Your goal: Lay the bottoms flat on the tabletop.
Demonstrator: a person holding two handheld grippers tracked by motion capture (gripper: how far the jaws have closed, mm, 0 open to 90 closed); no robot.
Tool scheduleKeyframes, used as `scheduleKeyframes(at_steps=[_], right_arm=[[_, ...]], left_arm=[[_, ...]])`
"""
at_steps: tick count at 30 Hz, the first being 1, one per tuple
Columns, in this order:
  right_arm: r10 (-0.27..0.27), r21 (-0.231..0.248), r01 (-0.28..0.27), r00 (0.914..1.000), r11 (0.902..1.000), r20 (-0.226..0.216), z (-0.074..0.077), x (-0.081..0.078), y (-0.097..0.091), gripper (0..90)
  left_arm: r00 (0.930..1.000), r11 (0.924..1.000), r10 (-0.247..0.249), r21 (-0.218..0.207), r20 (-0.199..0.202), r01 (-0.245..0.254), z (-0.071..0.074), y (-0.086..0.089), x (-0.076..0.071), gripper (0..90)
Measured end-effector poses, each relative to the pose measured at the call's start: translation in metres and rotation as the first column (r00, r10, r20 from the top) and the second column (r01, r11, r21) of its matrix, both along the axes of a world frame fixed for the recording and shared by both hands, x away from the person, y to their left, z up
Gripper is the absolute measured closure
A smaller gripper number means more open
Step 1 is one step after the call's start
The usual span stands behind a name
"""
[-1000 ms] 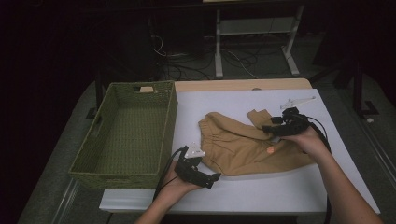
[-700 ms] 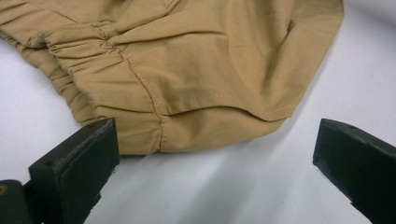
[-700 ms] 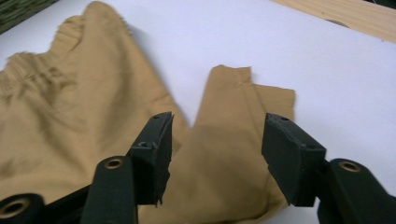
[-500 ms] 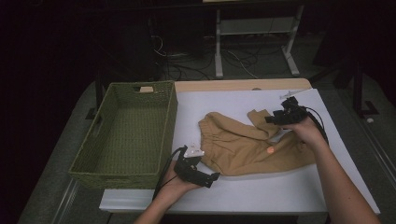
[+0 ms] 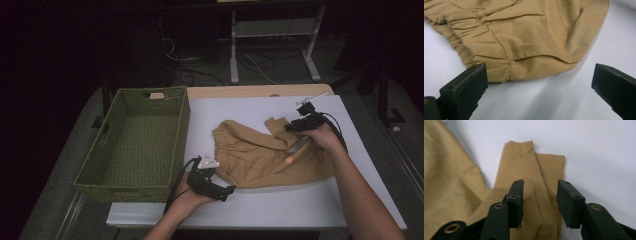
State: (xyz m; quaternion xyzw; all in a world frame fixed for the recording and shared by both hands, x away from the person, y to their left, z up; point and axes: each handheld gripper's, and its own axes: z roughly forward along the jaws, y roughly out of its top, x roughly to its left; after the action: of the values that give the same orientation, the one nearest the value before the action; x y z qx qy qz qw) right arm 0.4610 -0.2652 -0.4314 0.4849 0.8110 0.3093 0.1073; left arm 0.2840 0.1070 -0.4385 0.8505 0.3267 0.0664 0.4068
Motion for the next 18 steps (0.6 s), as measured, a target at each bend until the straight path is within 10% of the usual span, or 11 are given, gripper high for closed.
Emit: scheduleKeyframes(at_steps=[11,18], right_arm=[[0.007,-0.002,-0.007,0.9998,1.0,-0.017,-0.0055,0.0027,-0.002,89.2],[0.008,0.007,-0.008,1.0,0.9999,-0.003,0.0019,-0.0026,-0.0082,84.3]], left_arm=[[1.0,1.0,-0.002,0.004,-0.003,0.002,-0.0007,0.0,0.0005,0.7],[1.0,1.0,-0.001,0.006,-0.004,0.001,-0.0012,0.0,0.0011,0.7]])
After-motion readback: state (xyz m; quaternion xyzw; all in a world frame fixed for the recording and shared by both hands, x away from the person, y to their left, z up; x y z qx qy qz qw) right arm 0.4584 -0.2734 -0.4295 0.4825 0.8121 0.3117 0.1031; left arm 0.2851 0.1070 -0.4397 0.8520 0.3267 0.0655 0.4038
